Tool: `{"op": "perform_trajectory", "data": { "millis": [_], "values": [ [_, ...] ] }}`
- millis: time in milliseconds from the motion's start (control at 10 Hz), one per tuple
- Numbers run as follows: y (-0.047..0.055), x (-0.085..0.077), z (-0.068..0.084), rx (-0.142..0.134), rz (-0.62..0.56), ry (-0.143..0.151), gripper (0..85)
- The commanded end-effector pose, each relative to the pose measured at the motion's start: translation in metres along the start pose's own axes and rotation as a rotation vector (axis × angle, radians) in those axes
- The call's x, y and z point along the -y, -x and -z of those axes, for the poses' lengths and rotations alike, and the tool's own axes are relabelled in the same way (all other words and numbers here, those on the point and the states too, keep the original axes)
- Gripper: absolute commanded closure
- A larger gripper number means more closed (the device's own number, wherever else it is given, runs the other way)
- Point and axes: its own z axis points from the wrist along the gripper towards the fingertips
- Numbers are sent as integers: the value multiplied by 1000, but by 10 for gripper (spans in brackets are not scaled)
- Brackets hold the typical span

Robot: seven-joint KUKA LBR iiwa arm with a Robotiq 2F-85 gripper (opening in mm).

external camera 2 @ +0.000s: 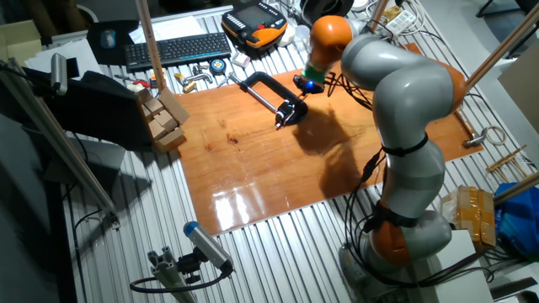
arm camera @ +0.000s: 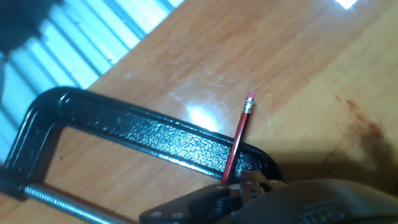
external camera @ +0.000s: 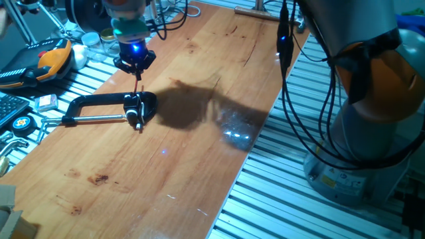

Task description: Insert the pencil into the pencil sharpener

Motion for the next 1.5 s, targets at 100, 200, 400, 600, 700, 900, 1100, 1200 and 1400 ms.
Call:
{"op": "perform_trajectory", "data": {
  "millis": [100,200,400,600,700,900,1100,1200,1400],
  "values": [
    [0,0,0,8,157,-29,850],
    [0,0,0,-14,218,-38,850],
    [0,0,0,-17,312,-63,850],
    [0,0,0,-8,469,-113,850],
    [0,0,0,1,583,-145,850],
    [0,0,0,-58,632,-60,850],
    [0,0,0,-69,610,-63,850],
    [0,0,0,-79,603,-59,850],
    [-4,-1,14,-94,593,-40,850]
  ]
}}
